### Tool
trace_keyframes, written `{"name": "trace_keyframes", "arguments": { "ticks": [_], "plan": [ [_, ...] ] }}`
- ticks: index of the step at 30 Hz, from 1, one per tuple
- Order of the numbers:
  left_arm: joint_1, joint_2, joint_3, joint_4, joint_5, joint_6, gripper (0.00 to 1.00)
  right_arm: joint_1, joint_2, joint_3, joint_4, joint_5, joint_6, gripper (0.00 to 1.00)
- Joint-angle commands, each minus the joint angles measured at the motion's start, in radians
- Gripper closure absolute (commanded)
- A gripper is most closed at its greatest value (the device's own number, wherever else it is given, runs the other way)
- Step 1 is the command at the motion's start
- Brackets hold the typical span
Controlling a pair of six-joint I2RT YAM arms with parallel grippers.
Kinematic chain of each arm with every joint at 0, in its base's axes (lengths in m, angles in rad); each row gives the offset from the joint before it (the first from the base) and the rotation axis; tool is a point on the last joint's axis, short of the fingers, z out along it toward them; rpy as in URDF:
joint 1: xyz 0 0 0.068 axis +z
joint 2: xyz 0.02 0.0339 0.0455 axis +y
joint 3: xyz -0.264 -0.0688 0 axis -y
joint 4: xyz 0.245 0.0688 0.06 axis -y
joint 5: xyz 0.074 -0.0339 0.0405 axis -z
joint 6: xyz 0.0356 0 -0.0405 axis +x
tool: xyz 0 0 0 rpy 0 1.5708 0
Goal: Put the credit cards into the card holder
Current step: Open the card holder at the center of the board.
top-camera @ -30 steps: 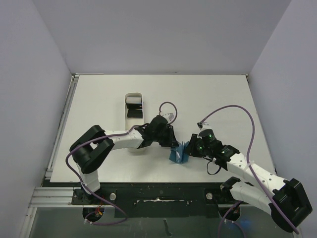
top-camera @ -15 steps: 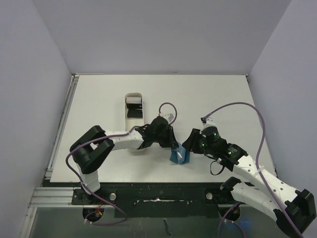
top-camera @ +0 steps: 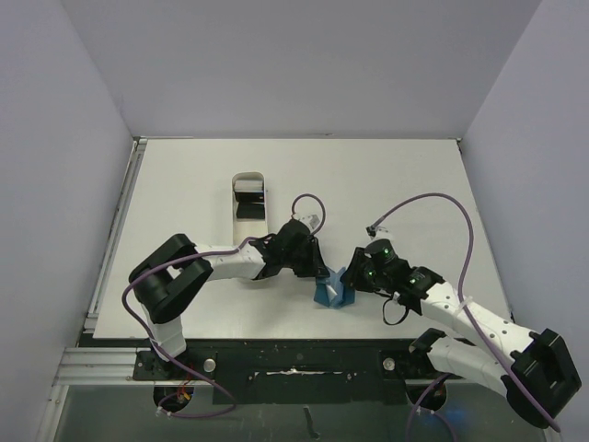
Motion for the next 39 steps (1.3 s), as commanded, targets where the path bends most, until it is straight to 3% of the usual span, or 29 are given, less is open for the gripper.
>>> {"name": "trace_keyframes", "arguments": {
  "ticks": [1,8,19,28,35,39],
  "plan": [
    [-0.005,-0.063,-0.001,0.059,-0.009,-0.007,1.00,0.002,0.006,-0.013,0.075,0.028,0.001,0.81],
    [-0.005,-0.061,-0.013,0.063,-0.012,-0.009,1.00,-0.005,0.020,-0.043,0.129,-0.005,-0.003,0.92],
    [-0.004,-0.062,-0.032,0.068,-0.017,-0.018,0.99,-0.049,-0.008,-0.121,0.218,-0.071,0.005,0.97],
    [0.002,-0.119,-0.027,0.013,-0.054,-0.017,0.62,-0.053,0.013,-0.106,0.173,-0.029,-0.010,0.97],
    [0.003,-0.181,0.018,-0.110,-0.163,0.016,0.56,-0.053,0.003,-0.087,0.133,-0.009,-0.025,0.97],
    [-0.008,-0.206,0.027,-0.085,-0.141,0.030,0.55,-0.054,-0.003,-0.077,0.129,-0.009,-0.030,0.98]
  ]
}}
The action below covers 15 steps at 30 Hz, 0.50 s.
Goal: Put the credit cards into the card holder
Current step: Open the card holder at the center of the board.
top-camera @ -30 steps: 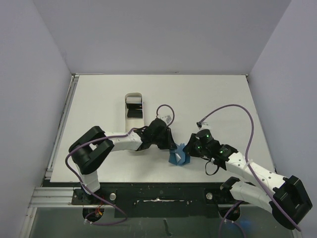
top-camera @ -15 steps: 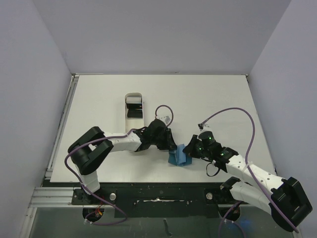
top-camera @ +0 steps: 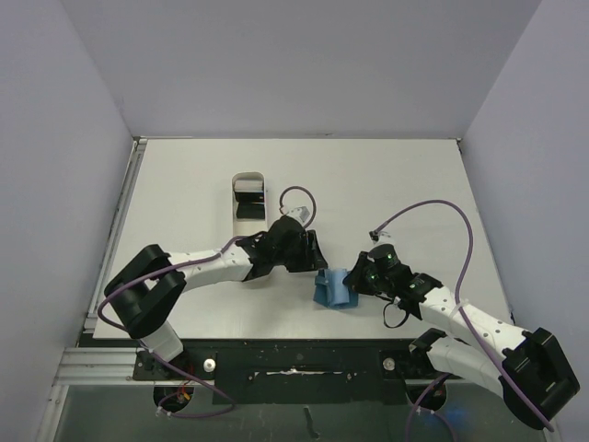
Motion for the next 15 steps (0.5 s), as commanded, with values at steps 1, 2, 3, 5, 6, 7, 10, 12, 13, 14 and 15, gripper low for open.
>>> {"name": "trace_keyframes", "arguments": {
  "ticks": [1,2,3,5,6,7,10,12,13,14,15],
  "plan": [
    [-0.017,-0.057,0.066,0.021,-0.004,0.038,0.55,-0.005,-0.009,0.040,-0.014,0.025,-0.023,0.97],
    [-0.025,-0.056,0.075,0.032,0.016,0.042,0.55,-0.006,-0.006,0.042,-0.014,0.025,-0.024,0.98],
    [-0.031,-0.052,0.083,0.049,0.039,0.043,0.57,-0.005,-0.005,0.047,-0.015,0.025,-0.024,0.98],
    [-0.041,-0.051,0.085,0.103,0.099,0.030,0.61,-0.006,-0.001,0.049,-0.018,0.023,-0.026,0.98],
    [-0.046,-0.052,0.083,0.130,0.113,0.020,0.63,-0.005,-0.001,0.051,-0.019,0.023,-0.026,0.98],
    [-0.049,-0.053,0.081,0.150,0.122,0.010,0.64,-0.005,-0.002,0.052,-0.019,0.023,-0.026,0.98],
    [-0.056,-0.060,0.085,0.181,0.130,0.001,0.64,-0.005,-0.007,0.055,-0.023,0.023,-0.029,0.98],
    [-0.056,-0.062,0.091,0.170,0.116,0.004,0.64,-0.006,-0.012,0.056,-0.022,0.019,-0.030,0.98],
    [-0.056,-0.064,0.097,0.154,0.105,0.012,0.64,-0.006,-0.013,0.056,-0.023,0.017,-0.031,0.99],
    [-0.056,-0.065,0.102,0.135,0.094,0.020,0.64,-0.005,-0.016,0.059,-0.026,0.017,-0.031,0.99],
    [-0.056,-0.067,0.107,0.117,0.083,0.027,0.64,-0.005,-0.019,0.063,-0.031,0.018,-0.033,1.00]
  ]
}}
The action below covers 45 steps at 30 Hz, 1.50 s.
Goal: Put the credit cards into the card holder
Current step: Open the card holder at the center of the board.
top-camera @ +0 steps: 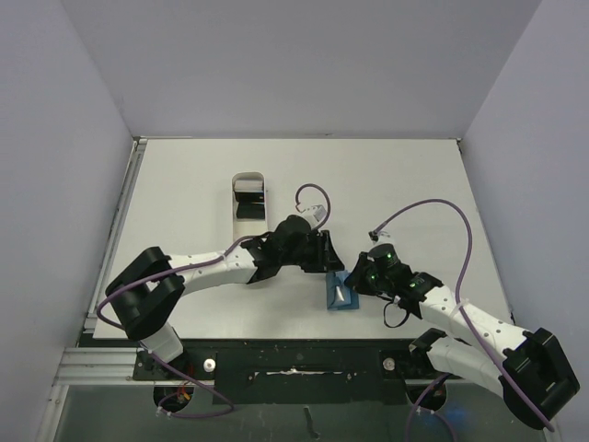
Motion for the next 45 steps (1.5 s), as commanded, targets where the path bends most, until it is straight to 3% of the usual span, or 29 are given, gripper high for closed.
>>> {"name": "trace_keyframes", "arguments": {
  "ticks": [1,7,15,20,26,32,45],
  "plan": [
    [0.001,-0.056,0.067,0.005,-0.028,0.027,0.64,-0.005,-0.023,0.057,-0.004,0.018,-0.015,1.00],
    [0.000,-0.084,0.079,-0.082,-0.093,0.054,0.63,-0.006,-0.054,0.126,-0.122,0.063,-0.026,1.00],
    [-0.001,-0.132,0.038,-0.011,-0.094,-0.018,0.63,0.008,-0.040,0.219,-0.273,0.144,-0.016,1.00],
    [0.001,-0.090,0.000,0.106,-0.031,-0.051,0.67,0.009,-0.004,0.197,-0.207,0.115,-0.021,1.00],
    [0.002,0.018,0.035,0.165,0.073,-0.042,0.80,0.015,-0.001,0.176,-0.153,0.101,-0.015,1.00],
    [0.006,0.098,0.032,0.137,0.026,-0.037,0.90,0.014,-0.009,0.162,-0.153,0.104,-0.018,1.00],
    [0.004,0.215,0.065,0.059,-0.029,0.002,0.92,-0.009,-0.024,0.149,-0.216,0.166,-0.031,0.95]
  ]
}}
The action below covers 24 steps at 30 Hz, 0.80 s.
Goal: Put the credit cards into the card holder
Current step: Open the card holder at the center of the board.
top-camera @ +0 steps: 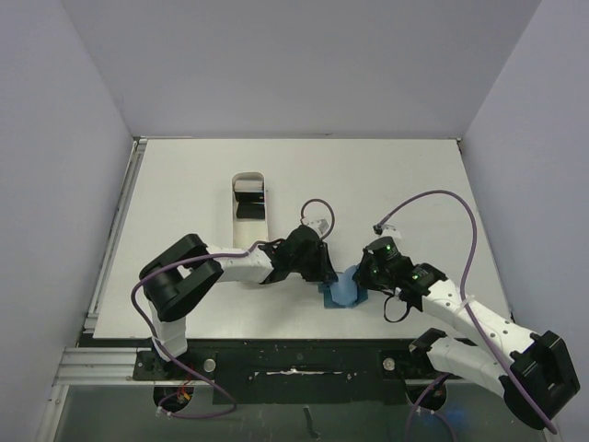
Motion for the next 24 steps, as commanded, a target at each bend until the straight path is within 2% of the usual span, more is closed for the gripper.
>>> {"name": "trace_keyframes", "arguments": {
  "ticks": [1,7,13,16,24],
  "plan": [
    [0.003,0.010,0.063,-0.030,-0.051,0.027,0.92,-0.009,-0.029,0.024,-0.029,0.069,-0.016,0.95],
    [0.004,0.015,0.047,-0.051,-0.071,0.039,0.90,-0.015,0.012,0.019,-0.079,0.123,-0.015,0.93],
    [0.002,0.008,0.046,-0.061,-0.068,0.035,0.90,-0.012,0.045,0.067,-0.182,0.222,0.010,0.73],
    [0.002,0.008,0.054,-0.065,-0.058,0.033,0.90,-0.005,0.055,0.093,-0.208,0.238,0.016,0.67],
    [-0.001,-0.011,0.061,-0.054,-0.036,0.011,0.89,0.019,0.107,0.132,-0.255,0.283,0.032,0.66]
  ]
}}
